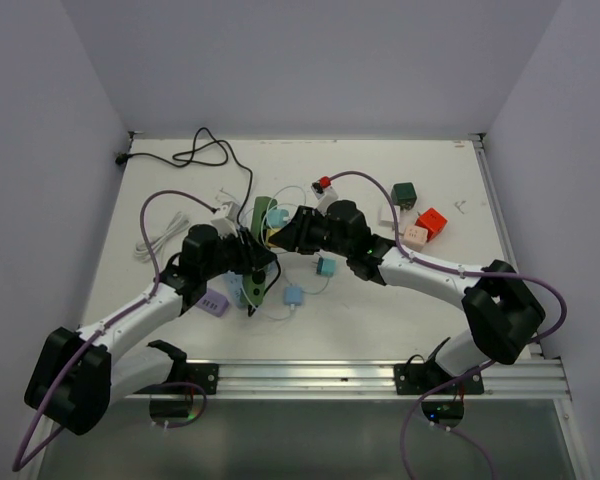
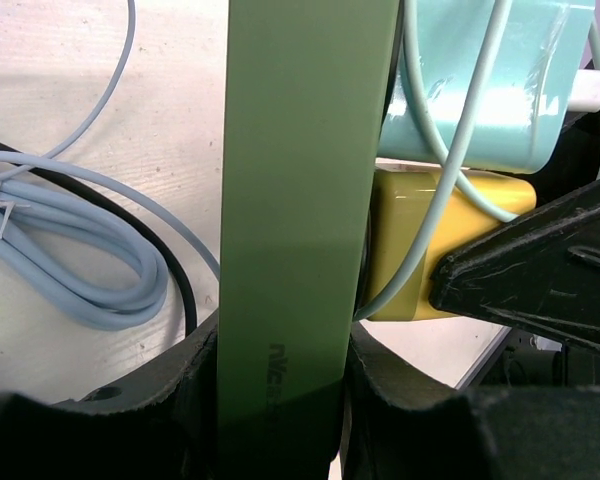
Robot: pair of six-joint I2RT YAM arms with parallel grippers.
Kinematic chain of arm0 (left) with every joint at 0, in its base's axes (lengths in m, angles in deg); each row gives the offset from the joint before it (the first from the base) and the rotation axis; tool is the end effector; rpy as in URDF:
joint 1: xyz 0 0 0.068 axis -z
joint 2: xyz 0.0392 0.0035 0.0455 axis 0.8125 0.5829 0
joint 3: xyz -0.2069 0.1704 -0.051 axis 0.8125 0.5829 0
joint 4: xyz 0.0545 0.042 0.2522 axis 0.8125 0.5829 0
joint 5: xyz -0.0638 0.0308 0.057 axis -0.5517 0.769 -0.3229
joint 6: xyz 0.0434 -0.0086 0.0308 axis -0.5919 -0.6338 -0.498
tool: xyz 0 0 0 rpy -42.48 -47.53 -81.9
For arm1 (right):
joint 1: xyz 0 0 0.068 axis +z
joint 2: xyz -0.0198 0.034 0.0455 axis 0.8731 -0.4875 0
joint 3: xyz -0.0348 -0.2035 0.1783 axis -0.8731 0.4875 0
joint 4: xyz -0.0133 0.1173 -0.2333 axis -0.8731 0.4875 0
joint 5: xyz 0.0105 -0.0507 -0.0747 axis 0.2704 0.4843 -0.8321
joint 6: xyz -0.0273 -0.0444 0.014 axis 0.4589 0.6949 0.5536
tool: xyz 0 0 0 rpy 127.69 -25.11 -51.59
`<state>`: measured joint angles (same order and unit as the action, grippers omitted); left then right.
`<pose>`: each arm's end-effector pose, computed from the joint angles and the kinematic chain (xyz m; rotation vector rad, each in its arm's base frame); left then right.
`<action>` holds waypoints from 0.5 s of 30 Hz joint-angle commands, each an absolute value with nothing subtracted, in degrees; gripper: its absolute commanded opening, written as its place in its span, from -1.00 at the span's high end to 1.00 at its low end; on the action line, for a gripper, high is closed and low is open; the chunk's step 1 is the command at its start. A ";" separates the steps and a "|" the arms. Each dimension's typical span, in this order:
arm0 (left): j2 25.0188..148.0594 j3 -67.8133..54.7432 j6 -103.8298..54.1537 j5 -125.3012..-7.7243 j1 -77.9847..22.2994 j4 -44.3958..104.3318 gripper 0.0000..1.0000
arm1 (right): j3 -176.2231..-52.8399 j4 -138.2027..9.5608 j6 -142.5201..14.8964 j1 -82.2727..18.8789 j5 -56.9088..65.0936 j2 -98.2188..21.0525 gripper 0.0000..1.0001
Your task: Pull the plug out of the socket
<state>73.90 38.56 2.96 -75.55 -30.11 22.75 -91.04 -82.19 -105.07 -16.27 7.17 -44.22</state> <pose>0.2053 -0.1040 0.2061 -0.0822 2.1577 -0.9807 0.2410 0.2465 0.2548 -0.0795 2.0774 1.2380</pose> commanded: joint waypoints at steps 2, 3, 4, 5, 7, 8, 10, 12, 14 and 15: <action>72.31 40.85 4.45 -52.54 -37.38 31.72 1.00 | -90.05 -80.21 -102.96 -21.01 2.34 -38.62 1.00; 72.22 40.76 4.36 -52.10 -37.38 31.98 1.00 | -90.05 -80.21 -103.05 -21.01 2.34 -38.71 1.00; 72.04 40.76 4.36 -51.40 -37.38 31.90 1.00 | -90.14 -80.30 -103.14 -20.92 2.34 -38.71 1.00; 72.04 40.67 4.19 -51.14 -37.38 31.98 1.00 | -90.14 -80.47 -103.14 -20.92 2.43 -38.89 1.00; 72.56 40.41 4.27 -50.78 -37.38 33.99 1.00 | -90.14 -80.65 -103.23 -21.01 2.52 -38.80 1.00; 72.83 40.41 4.45 -50.78 -37.38 34.09 1.00 | -90.05 -80.65 -103.23 -20.92 2.52 -38.80 1.00; 73.45 40.41 4.80 -51.04 -37.38 33.92 1.00 | -89.96 -80.74 -103.23 -20.92 2.52 -38.71 1.00; 73.71 40.50 4.98 -51.04 -37.47 33.92 1.00 | -89.87 -80.74 -103.40 -21.01 2.34 -38.54 1.00; 74.15 40.41 5.15 -50.87 -37.29 34.09 1.00 | -89.79 -80.56 -103.40 -21.01 1.90 -38.10 1.00; 74.24 40.24 5.15 -50.52 -37.38 34.35 1.00 | -89.70 -80.56 -103.58 -21.01 1.81 -37.92 1.00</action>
